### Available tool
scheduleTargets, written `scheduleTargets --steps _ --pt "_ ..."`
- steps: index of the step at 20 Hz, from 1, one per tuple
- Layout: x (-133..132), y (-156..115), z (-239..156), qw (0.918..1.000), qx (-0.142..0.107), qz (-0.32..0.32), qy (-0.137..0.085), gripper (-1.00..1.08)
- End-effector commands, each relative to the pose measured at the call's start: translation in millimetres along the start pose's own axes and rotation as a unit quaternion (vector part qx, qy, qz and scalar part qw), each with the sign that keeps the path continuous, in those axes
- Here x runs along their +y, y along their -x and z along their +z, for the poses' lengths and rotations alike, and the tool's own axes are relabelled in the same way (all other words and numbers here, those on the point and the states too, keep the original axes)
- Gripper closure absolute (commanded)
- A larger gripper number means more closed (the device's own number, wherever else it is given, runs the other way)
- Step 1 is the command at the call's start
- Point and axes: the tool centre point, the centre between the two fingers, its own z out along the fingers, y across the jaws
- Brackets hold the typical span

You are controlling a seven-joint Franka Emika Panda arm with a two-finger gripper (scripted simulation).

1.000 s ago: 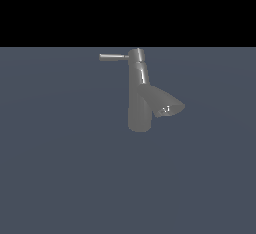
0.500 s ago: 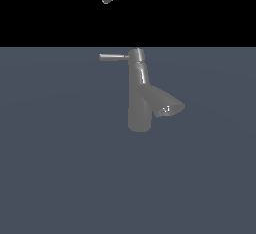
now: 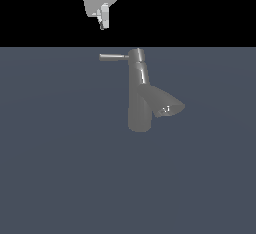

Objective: Turn on the faucet by rotating a designated handle.

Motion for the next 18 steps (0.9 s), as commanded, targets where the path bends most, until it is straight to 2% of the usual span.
scheduleTargets --steps 1,9,18 --pt "-13.6 0.8 13.3 0.9997 -0.003 0.025 -0.002 1.08" --pt "-49.1 5.1 52.2 0.9951 -0.017 0.097 -0.009 1.08" --pt "-68.5 8.9 76.6 0.9897 -0.028 0.140 -0.012 1.08"
